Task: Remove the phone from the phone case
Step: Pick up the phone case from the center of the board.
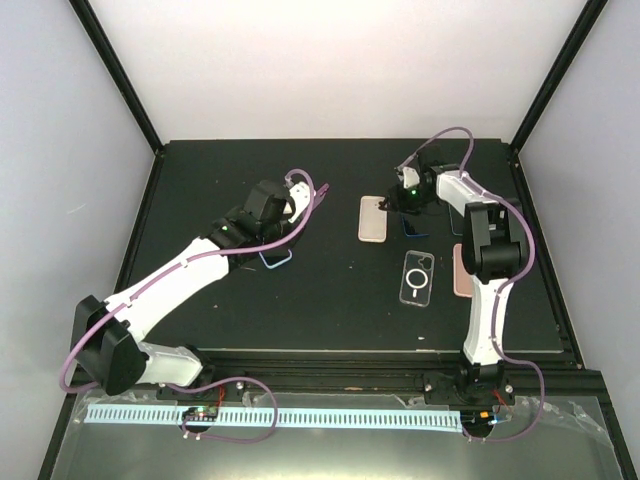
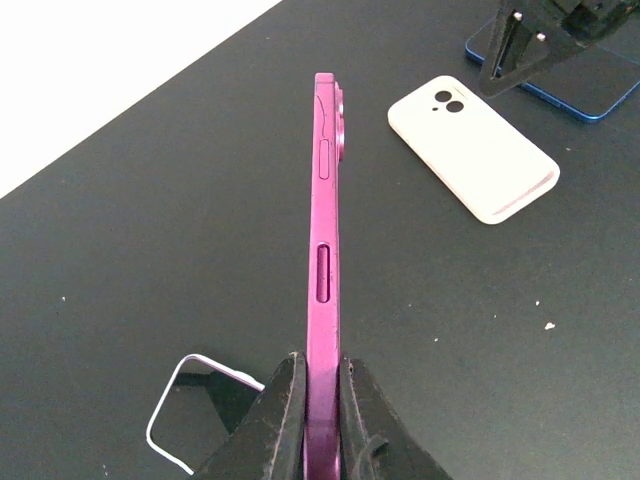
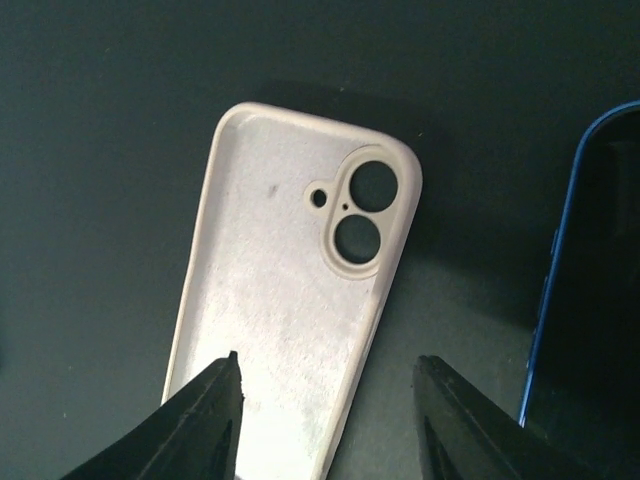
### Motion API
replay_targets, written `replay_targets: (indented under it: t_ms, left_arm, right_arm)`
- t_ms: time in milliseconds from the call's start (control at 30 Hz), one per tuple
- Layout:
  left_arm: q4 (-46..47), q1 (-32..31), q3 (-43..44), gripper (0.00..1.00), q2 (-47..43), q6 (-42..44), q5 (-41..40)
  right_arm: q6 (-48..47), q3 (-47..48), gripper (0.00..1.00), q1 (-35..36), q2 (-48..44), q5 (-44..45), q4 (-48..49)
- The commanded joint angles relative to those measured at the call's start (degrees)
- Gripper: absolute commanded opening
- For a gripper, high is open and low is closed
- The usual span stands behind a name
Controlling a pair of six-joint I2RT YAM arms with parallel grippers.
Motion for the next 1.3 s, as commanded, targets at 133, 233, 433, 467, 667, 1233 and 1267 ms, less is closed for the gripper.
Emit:
replay_targets:
  t_ms: [133,233,433,467,667,1233,1267]
  left_arm:
    - [3.56,-0.12,3.72,0.02,0.12,-0.90,-0.81]
    - [3.57,-0.16,3.73,0.02,0.11,-0.82,-0.91]
    - [3.57,-0.10,3.51,0.02,0.17,-0.72,-1.27]
    - [3.64,-0.06,3.46,0.02,0.08,-0.72,-1.31]
    - [3.52,-0.05,3.86,0.02,0.26,-0.63,-1.77]
    - [3.20,-0.05,4.66,0.01,1.64,-1.06,-1.66]
    - [3.14,-0.06,4.76,0.02,1.68,-1.07,-1.70]
  right_arm:
    - [0.33,4.94,0.39,1.31,5.01,2.12,-0.74]
    - [0.36,4.74,0.33,1.67,5.87,2.28,-0.89]
    - [1.04,0.46,0.25,1.80,4.73,2.81,-0.44]
    - [1.07,-0.24,0.23,1.75,4.27,3.19,-0.21]
    - [1.17,-2.63,0.07,1.80,3.08,4.49,0.01]
    - [8.25,-33.07,0.01,2.64,-26.93,-3.18,7.57]
    - [9.08,-34.94,0.01,3.20,-28.39,-3.21,9.25]
